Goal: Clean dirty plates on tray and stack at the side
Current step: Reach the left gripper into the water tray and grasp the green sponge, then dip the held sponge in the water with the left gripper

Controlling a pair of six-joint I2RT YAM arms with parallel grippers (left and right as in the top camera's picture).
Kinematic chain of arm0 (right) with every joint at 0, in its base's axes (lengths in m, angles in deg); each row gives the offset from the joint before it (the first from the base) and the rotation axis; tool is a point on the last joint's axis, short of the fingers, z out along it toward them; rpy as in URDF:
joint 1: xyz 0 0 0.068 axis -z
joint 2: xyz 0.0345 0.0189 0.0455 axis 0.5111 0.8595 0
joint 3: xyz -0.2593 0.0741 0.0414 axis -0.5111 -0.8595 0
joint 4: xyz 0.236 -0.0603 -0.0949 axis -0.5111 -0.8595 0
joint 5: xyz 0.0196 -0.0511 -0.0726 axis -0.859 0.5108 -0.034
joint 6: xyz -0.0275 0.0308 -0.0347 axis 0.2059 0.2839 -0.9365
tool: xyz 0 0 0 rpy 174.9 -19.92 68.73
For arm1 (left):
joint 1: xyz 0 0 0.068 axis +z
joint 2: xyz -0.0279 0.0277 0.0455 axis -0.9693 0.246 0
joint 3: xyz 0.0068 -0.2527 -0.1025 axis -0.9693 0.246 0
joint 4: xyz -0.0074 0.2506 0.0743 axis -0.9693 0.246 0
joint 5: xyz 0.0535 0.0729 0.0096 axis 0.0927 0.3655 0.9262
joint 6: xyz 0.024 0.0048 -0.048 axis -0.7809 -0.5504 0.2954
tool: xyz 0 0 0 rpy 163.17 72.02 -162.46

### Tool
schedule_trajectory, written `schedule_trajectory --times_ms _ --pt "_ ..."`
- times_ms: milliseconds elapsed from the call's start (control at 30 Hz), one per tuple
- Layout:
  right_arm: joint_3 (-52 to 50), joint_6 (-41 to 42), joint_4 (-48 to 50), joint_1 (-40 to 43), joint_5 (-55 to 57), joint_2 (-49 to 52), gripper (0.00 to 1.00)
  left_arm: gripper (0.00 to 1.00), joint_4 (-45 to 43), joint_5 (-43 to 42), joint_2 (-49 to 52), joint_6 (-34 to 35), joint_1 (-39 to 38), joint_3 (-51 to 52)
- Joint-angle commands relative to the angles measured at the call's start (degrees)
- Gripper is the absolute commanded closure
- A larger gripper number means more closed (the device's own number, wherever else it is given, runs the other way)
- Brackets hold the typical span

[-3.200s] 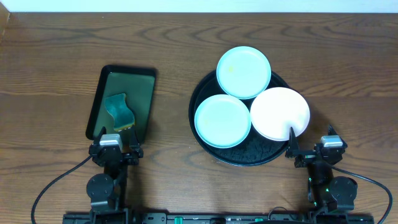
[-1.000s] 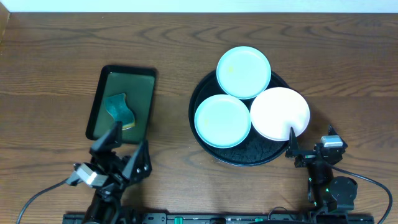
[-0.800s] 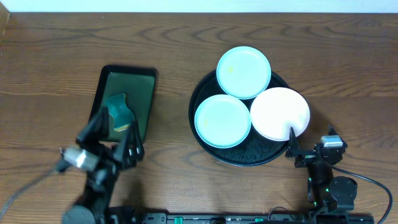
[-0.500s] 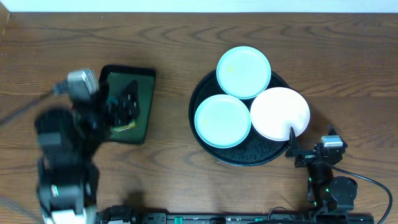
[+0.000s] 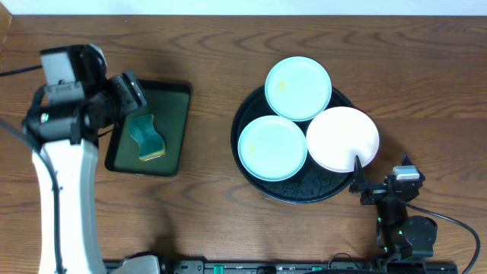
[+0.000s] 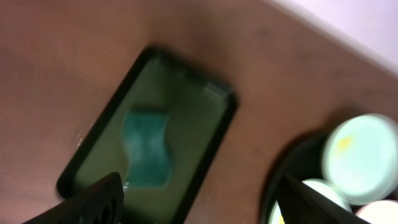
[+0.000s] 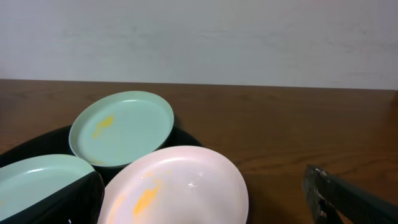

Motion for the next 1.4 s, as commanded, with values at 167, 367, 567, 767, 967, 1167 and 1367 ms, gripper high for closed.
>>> schedule_trajectory --times_ms 167,367,567,767,967,1167,1367 --pt "-0.09 0.61 -0.24 -0.5 0.13 -0.2 0.01 0.2 3.61 3.82 10.01 0.81 0.52 -0.04" --pt "-0.09 0.61 -0.22 -0.5 0.13 -0.2 0.01 0.21 3.56 3.82 18.25 0.79 0.52 1.11" --pt "-0.09 0.61 -0.24 -0.5 0.13 -0.2 0.01 0.21 3.3 4.96 25.86 0.76 0.52 1.11" --pt "-0.09 0.61 -0.22 -0.5 0.13 -0.2 0.01 0.2 2.99 5.38 33.07 0.79 1.27 1.11" --pt "-0.09 0.61 -0.22 -0.5 0.13 -0.2 0.01 0.21 2.86 5.53 37.07 0.76 3.72 1.11" --pt "-0.09 0.61 -0.22 -0.5 0.13 -0.2 0.01 0.21 1.7 -1.66 39.15 -5.64 4.68 1.11" --pt "-0.09 0.61 -0.22 -0.5 0.13 -0.2 0.01 0.2 0.72 -3.69 39.28 -7.26 4.52 1.11"
